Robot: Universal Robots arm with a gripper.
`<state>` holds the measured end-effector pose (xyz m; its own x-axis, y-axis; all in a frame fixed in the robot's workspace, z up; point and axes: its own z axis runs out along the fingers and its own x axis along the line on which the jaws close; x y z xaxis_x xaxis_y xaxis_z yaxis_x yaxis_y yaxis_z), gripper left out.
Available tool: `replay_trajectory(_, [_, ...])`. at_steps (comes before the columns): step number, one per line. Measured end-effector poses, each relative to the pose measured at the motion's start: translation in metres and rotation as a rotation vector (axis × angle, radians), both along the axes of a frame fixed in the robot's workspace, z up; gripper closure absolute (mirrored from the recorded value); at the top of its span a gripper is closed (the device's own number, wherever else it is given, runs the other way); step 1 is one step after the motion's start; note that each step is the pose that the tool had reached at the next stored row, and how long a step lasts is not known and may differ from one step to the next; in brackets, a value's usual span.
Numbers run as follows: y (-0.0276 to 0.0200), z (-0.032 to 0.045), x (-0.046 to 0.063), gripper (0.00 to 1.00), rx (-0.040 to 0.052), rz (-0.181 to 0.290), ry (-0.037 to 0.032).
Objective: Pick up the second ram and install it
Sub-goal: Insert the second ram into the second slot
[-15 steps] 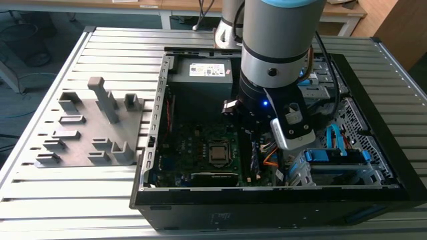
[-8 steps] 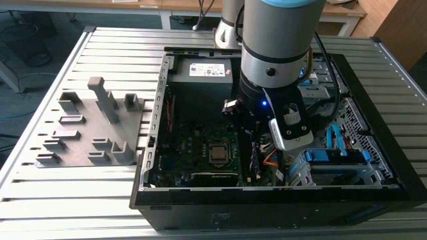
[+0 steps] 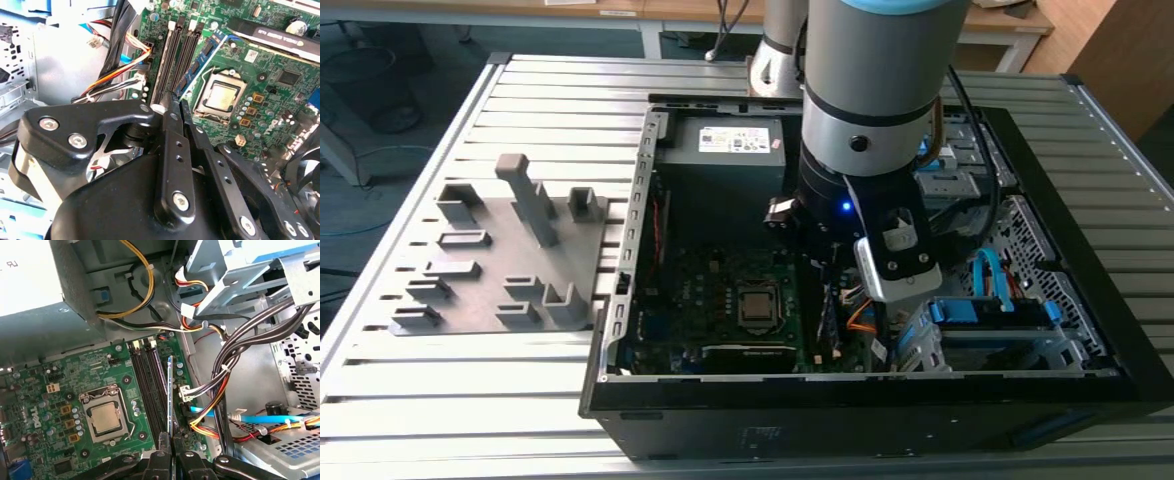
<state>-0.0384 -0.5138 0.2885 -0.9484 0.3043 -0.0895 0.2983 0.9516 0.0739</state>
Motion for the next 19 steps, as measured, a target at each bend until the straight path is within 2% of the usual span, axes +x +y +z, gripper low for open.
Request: replay_trajectory(19, [0.0,-0.0006,0.0,0.87,0.0,-0.099,0.0])
